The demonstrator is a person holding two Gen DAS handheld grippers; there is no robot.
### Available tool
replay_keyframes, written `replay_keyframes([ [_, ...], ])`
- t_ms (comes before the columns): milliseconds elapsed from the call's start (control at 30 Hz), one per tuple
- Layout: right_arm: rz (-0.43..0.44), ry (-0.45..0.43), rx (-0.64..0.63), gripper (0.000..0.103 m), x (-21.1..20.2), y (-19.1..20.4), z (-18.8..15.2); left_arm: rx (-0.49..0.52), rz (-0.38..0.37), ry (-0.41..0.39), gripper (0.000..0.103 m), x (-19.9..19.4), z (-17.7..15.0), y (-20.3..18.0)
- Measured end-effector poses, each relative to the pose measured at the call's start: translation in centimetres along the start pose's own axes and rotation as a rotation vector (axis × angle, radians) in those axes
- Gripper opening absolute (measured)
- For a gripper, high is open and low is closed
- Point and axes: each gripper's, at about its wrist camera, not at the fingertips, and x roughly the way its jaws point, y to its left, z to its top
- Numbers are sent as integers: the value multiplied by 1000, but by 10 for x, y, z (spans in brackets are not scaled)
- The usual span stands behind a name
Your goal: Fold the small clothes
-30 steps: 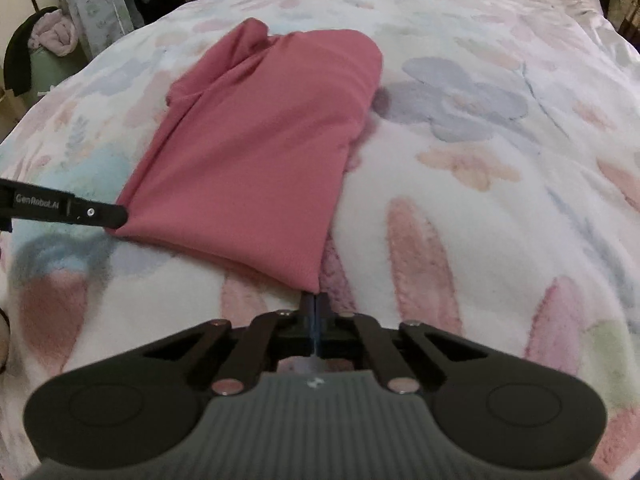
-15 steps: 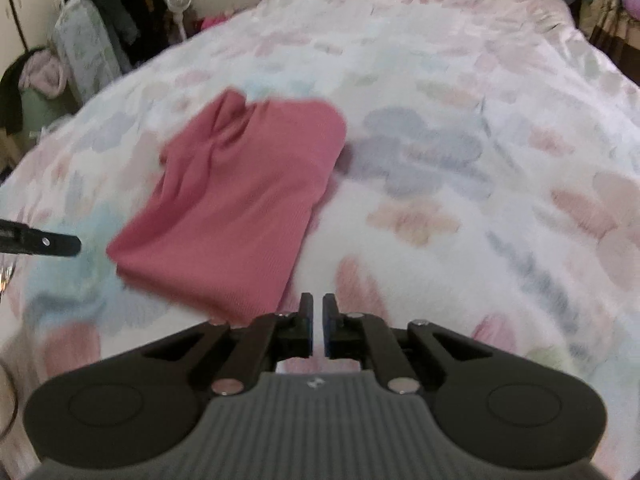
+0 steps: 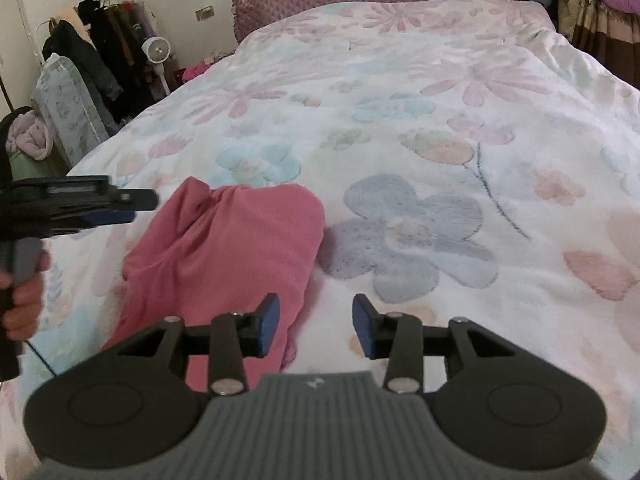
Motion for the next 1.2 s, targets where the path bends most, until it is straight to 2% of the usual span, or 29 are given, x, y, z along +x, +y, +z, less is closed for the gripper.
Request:
replay_keyframes([
  [33,-3,6,-6,38,6,0,0,-28,-13,15,36,9,0,4],
  [100,-11,14,-13,38,18,-2,-1,-69,-53,38,11,17,0,14],
  [133,-13,16,-11,38,23,-4,-1,-87,-63,36,5,17,-1,18],
  [233,-13,9,25,38,32,-13,-4,-218,-82,-22,3,1,-4,41],
  [300,-2,6,52,38,37,-17,-4,-280,-79,-7,3,1,-10,58],
  [400,6,11,73,38,44,-18,-5,-282,-22,50,3,15,-21,70],
  [500,14,16,73,38,48,-15,-6,-289,-12,87,4,23,-25,75],
  [567,19,20,69,38,47,-14,-6,-273,-4,96,11,21,-22,73],
  [633,27,16,68,38,44,-15,-4,-307,-12,93,20,14,-18,76],
  [667,30,12,71,42,42,-16,-3,-325,-20,85,23,10,-15,75],
  [700,38,6,82,48,40,-17,-1,-334,-16,76,34,4,-14,76],
  [733,51,2,98,52,39,-20,1,-333,-10,66,51,1,-11,75],
  [767,69,0,118,59,38,-22,4,-327,-8,50,62,-4,-10,73],
  [800,87,-1,136,66,38,-24,6,-318,-17,39,77,-6,-8,72],
  [833,107,-2,160,69,40,-26,9,-312,-31,37,84,-5,-5,70],
  [867,123,2,184,73,42,-28,12,-310,-45,42,85,-2,-3,69],
  [1000,232,54,320,74,63,-38,19,-373,-107,125,86,22,-4,76],
  [1200,355,124,471,75,104,-56,22,-471,-188,137,84,51,-8,98],
])
